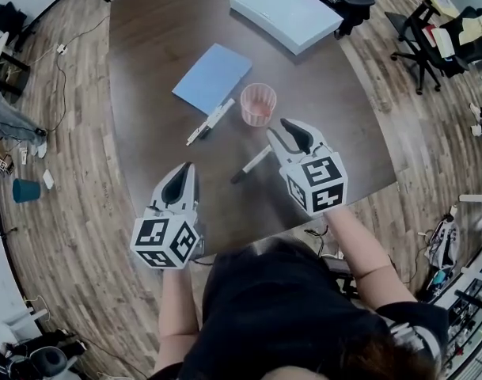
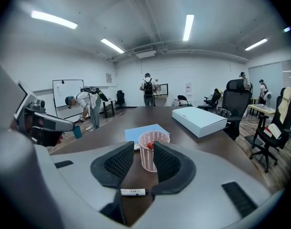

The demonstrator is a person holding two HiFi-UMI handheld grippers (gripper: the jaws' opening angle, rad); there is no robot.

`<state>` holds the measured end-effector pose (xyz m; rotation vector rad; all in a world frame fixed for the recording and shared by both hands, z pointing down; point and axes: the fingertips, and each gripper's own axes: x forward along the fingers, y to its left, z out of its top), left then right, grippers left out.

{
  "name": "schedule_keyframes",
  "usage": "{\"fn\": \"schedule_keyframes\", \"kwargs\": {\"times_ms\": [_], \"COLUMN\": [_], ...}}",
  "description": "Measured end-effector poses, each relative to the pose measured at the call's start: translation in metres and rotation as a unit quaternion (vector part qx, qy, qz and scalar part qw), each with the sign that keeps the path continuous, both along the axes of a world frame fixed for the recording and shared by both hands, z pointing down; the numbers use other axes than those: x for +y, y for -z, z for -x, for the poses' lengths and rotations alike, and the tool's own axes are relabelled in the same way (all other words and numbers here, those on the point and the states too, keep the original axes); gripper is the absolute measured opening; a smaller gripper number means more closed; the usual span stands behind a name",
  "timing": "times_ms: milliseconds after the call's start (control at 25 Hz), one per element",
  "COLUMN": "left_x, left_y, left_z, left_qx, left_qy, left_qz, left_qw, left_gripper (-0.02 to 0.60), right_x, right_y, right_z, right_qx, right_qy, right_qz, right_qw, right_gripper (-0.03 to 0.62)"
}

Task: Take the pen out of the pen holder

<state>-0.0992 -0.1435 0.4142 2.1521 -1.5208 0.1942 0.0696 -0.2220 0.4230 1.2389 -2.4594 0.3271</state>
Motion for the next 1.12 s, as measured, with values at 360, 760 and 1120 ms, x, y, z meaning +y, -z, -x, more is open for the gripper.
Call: {"fn": "schedule_keyframes", "kwargs": {"times_ms": [360, 760, 1120], "left_x": [-0.030, -0.046, -0.047], "left_y": [-0.020, -0.036, -0.040], "left_z": [-0.002, 0.000, 0.002], "left_qx": [0.023, 0.038, 0.038], "left_qy": [-0.023, -0.026, -0.024], "left_qz": [0.019, 0.037, 0.042], "left_qw": [0.9993, 0.9983, 0.9981], "left_gripper": [0.029, 0.030, 0.030], "right_x": [-0.029, -0.046, -0.050], "right_y": [-0.023, -0.032, -0.035], "right_z": [0.007, 0.018, 0.016], "right_qx": [0.026, 0.037, 0.049], "right_qy": [-0.019, -0.030, -0.038], "right_qz": [0.020, 0.030, 0.030], "right_qw": [0.999, 0.998, 0.998], "right_gripper": [0.147, 0.144, 0.089]}}
